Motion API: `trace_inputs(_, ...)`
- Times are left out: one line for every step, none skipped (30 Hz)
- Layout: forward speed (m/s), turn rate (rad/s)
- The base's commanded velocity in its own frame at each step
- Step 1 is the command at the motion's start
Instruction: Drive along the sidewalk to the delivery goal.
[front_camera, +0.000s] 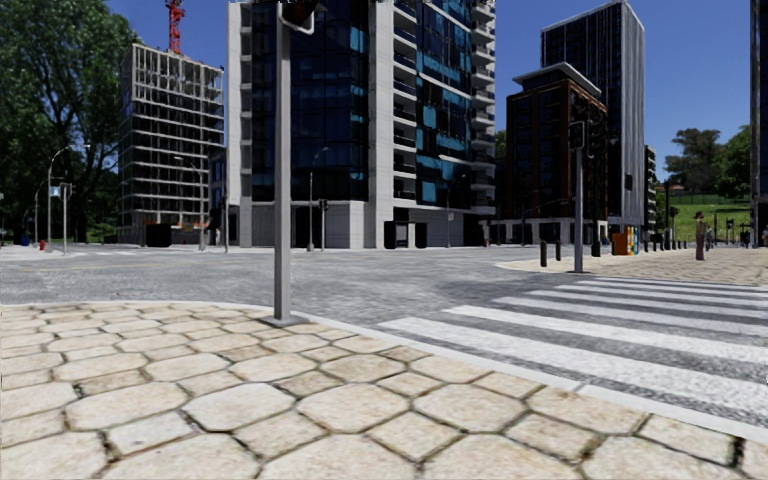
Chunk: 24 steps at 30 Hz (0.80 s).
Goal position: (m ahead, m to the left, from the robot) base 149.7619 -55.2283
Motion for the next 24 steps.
trace_inputs(2.0, -0.57)
trace_inputs(2.0, -0.66)
trace_inputs(2.0, -0.79)
trace_inputs(2.0, -0.77)
trace_inputs(2.0, -0.77)
trace_inputs(2.0, -0.66)
trace_inputs(2.0, -0.63)
trace_inputs(2.0, -0.63)
trace_inputs(2.0, -0.63)
trace_inputs(1.97, -0.67)
trace_inputs(1.97, -0.67)
trace_inputs(1.94, -0.68)
trace_inputs(1.87, -0.68)
trace_inputs(1.76, -0.68)
trace_inputs(1.69, -0.68)
trace_inputs(1.69, -0.68)
trace_inputs(1.67, -0.68)
trace_inputs(1.67, -0.68)
trace_inputs(1.67, -0.68)
trace_inputs(1.67, -0.68)
trace_inputs(1.67, -0.68)
trace_inputs(1.67, -0.68)
trace_inputs(1.67, -0.68)
trace_inputs(1.66, -0.68)
